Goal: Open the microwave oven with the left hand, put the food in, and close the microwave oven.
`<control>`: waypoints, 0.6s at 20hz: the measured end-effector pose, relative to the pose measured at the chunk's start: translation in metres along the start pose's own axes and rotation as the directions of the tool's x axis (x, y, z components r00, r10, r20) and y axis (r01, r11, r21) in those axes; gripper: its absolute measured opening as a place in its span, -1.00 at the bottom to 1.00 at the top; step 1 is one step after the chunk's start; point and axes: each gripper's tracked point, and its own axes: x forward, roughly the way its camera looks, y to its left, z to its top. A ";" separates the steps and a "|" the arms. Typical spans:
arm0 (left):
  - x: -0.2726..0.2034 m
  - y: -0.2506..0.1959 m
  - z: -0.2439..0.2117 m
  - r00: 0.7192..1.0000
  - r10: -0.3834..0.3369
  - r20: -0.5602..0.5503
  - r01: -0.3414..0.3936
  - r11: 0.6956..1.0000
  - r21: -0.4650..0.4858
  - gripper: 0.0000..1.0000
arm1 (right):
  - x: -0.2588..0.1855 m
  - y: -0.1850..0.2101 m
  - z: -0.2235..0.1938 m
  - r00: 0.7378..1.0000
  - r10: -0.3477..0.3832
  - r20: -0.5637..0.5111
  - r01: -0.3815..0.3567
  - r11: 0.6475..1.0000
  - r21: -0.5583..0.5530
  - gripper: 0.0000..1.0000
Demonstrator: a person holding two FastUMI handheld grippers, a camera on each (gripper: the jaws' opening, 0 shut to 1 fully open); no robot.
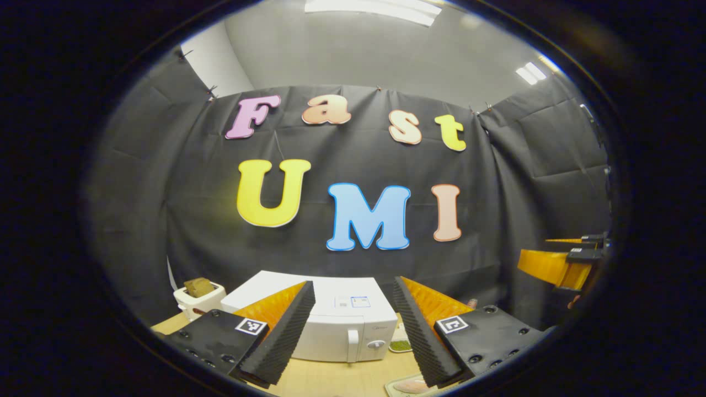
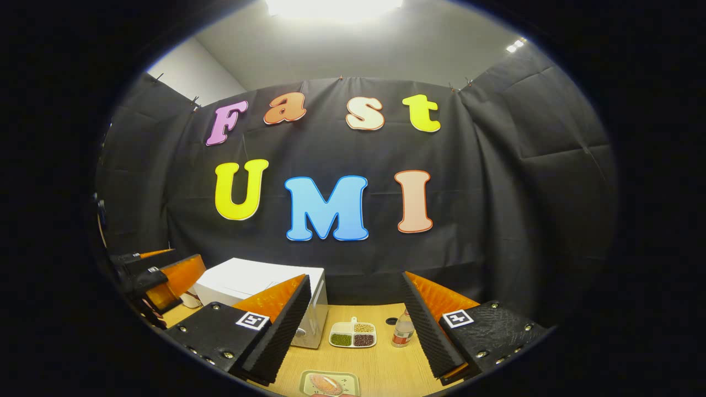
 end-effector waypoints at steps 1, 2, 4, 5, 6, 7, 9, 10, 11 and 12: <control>0.007 -0.001 -0.014 1.000 -0.006 -0.014 0.006 1.000 -0.001 0.96 | -0.001 -0.002 -0.001 1.000 -0.005 -0.004 0.005 1.000 0.002 0.96; 0.014 -0.003 -0.031 0.999 -0.013 -0.036 0.013 1.000 -0.006 0.95 | -0.001 -0.005 -0.003 1.000 -0.011 -0.008 0.011 1.000 0.004 0.96; 0.028 -0.006 -0.065 0.996 -0.023 -0.082 0.021 1.000 -0.019 0.92 | -0.001 -0.011 -0.007 1.000 -0.025 -0.019 0.025 1.000 0.007 0.96; 0.036 -0.008 -0.084 0.994 -0.029 -0.106 0.026 0.999 -0.032 0.93 | -0.002 -0.014 -0.010 0.999 -0.032 -0.025 0.032 0.999 0.007 0.92; 0.043 -0.009 -0.101 0.991 -0.029 -0.129 0.023 0.999 -0.043 0.89 | -0.002 -0.017 -0.014 0.999 -0.036 -0.033 0.037 0.999 0.004 0.96; 0.052 -0.006 -0.119 0.988 -0.020 -0.156 0.013 0.999 -0.050 0.93 | -0.001 -0.020 -0.018 0.998 -0.044 -0.043 0.044 0.999 -0.003 0.96; 0.069 -0.003 -0.154 0.979 -0.003 -0.205 -0.006 0.999 -0.045 0.95 | -0.002 -0.027 -0.023 0.997 -0.050 -0.062 0.050 0.999 -0.003 0.96; 0.076 -0.002 -0.170 0.974 0.002 -0.225 -0.010 0.999 -0.035 0.92 | 0.000 -0.030 -0.026 0.996 -0.056 -0.069 0.056 0.998 -0.003 0.96; 0.084 -0.001 -0.184 0.970 0.004 -0.243 -0.011 1.000 -0.027 0.92 | 0.000 -0.035 -0.028 0.995 -0.064 -0.075 0.063 0.998 -0.009 0.96; 0.094 0.000 -0.197 0.965 0.004 -0.263 -0.010 1.000 -0.021 0.89 | 0.000 -0.039 -0.030 0.994 -0.075 -0.081 0.074 0.997 -0.018 0.96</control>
